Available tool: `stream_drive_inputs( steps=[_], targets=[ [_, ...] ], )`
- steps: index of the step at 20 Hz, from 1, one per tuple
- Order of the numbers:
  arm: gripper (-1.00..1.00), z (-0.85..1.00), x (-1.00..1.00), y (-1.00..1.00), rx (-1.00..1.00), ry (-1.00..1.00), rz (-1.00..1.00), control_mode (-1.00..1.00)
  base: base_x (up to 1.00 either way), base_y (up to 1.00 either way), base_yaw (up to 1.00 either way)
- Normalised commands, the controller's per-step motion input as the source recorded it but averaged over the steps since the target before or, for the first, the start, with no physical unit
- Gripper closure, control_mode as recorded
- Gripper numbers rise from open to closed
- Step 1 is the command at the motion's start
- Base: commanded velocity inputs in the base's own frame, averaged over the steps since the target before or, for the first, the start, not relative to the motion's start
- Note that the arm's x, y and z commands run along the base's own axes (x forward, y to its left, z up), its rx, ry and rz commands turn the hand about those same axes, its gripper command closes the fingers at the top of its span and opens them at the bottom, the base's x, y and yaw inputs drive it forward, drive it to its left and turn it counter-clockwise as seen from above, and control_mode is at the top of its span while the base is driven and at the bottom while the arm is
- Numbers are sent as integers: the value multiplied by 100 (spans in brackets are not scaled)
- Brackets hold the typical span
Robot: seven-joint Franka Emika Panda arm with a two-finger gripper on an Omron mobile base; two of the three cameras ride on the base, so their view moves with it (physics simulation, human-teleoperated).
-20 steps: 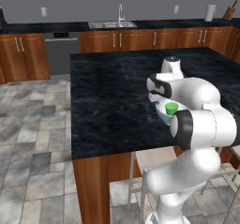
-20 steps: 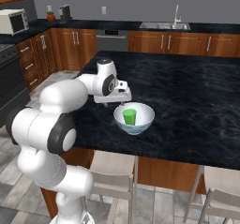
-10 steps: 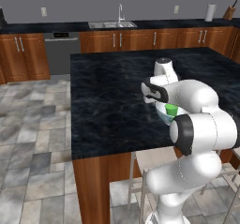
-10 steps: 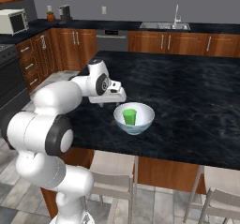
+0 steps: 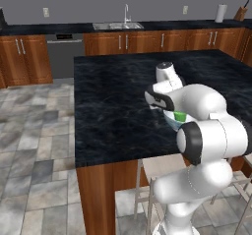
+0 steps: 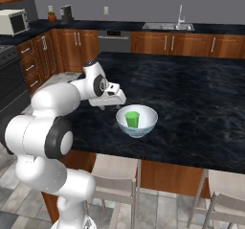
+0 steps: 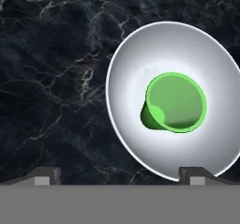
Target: Place the cup inside the bowl on the dining table and move the bowl to any counter.
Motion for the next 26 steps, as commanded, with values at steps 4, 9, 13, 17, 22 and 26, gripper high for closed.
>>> stream_drive_inputs(
  steps=[4,9,13,17,22,26],
  targets=[
    [-100,-5,2,11,0,0,-1,-100,0,0,0],
    [-100,-37,12,1,0,0,0,-100,0,0,0],
    [-100,-34,16,0,-1,0,0,-100,0,0,0],
    [-100,-16,3,4,0,0,0,-100,0,0,0],
    [-100,-6,12,4,0,0,0,-100,0,0,0],
    [-100,0,18,-1,-2,0,0,-100,0,0,0]
  ],
)
